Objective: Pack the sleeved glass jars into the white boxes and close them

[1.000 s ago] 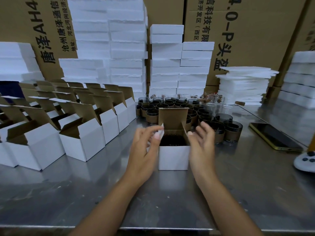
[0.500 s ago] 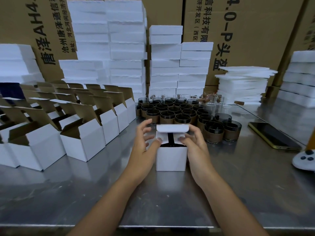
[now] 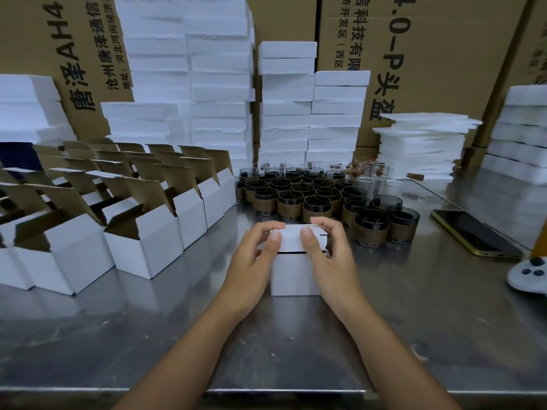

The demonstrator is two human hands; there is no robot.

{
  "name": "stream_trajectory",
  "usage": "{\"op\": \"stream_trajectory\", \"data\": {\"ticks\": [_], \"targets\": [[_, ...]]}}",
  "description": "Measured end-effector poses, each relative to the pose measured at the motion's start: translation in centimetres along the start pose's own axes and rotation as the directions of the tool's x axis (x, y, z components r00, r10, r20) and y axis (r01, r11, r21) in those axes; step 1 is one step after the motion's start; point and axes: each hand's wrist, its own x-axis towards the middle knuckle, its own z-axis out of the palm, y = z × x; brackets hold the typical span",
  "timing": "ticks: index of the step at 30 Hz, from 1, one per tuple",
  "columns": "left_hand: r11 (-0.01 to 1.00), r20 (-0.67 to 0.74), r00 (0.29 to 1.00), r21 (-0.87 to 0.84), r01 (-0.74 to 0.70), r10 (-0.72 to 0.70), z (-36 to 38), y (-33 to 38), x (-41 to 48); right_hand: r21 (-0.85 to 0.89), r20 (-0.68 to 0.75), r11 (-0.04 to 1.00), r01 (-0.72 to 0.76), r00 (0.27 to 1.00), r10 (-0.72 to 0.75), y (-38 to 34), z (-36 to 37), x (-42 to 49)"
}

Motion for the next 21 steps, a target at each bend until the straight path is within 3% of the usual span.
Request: {"op": "stream_trajectory", "data": {"ticks": [12, 17, 21], "targets": [[0.995, 0.021, 0.998, -0.082, 0.064, -0.063, -0.2, -0.4, 0.1, -0.05, 0.038, 0.998, -0.033, 0.999, 0.035, 1.1, -0.2, 0.1], [0.988, 0.04, 0.995, -0.122, 0.09, -0.086, -0.1, -0.7, 0.4, -0.34, 0.007, 0.917, 0.207, 0.976, -0.218, 0.9, 0.1, -0.6], [0.972, 0.023, 0.993, -0.205, 0.115, -0.113, -0.2, -0.7, 0.5, -0.506, 0.109, 0.83, 0.234, 0.972, -0.208, 0.9, 0.1, -1.2]]}}
